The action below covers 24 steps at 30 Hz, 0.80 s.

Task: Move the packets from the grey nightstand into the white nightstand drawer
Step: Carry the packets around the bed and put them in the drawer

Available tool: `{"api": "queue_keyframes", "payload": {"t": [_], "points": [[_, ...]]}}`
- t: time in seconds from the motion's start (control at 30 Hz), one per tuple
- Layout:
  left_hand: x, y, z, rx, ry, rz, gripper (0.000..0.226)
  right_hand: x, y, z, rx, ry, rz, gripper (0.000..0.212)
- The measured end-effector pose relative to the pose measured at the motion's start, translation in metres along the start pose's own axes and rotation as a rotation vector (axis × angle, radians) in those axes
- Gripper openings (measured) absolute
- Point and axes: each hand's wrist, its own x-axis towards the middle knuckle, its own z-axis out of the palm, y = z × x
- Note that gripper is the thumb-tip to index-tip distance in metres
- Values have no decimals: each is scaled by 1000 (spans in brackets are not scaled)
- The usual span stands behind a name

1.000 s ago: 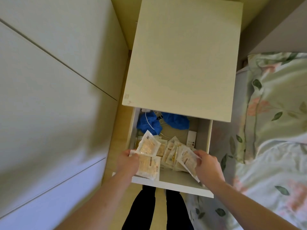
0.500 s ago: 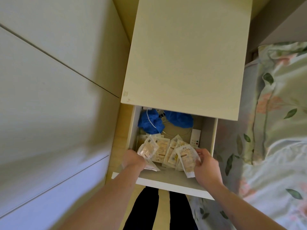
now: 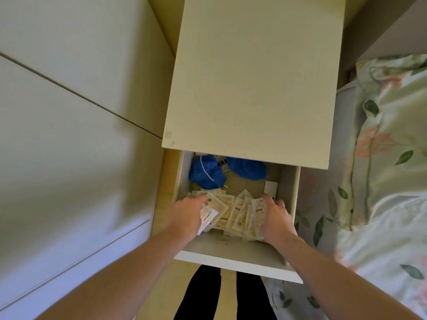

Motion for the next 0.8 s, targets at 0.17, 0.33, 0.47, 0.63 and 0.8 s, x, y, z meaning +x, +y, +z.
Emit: {"api": "queue_keyframes", "payload": {"t": [0.17, 0.33, 0.47, 0.63, 0.8], "points": [[36, 8, 3, 359, -99, 321, 38, 9, 8, 5, 3, -37, 57, 79], [58, 9, 30, 473, -205, 325, 41, 11, 17, 22, -60, -68, 21, 83], [53, -1, 53, 467, -154, 314, 89, 6, 16, 36, -79, -113, 64, 94], [26, -6, 63, 361, -202, 276, 100, -5, 21, 50, -142, -178, -58, 108], [16, -10, 76, 249, -350, 204, 102, -7, 28, 49, -159, -357, -55, 94]]}}
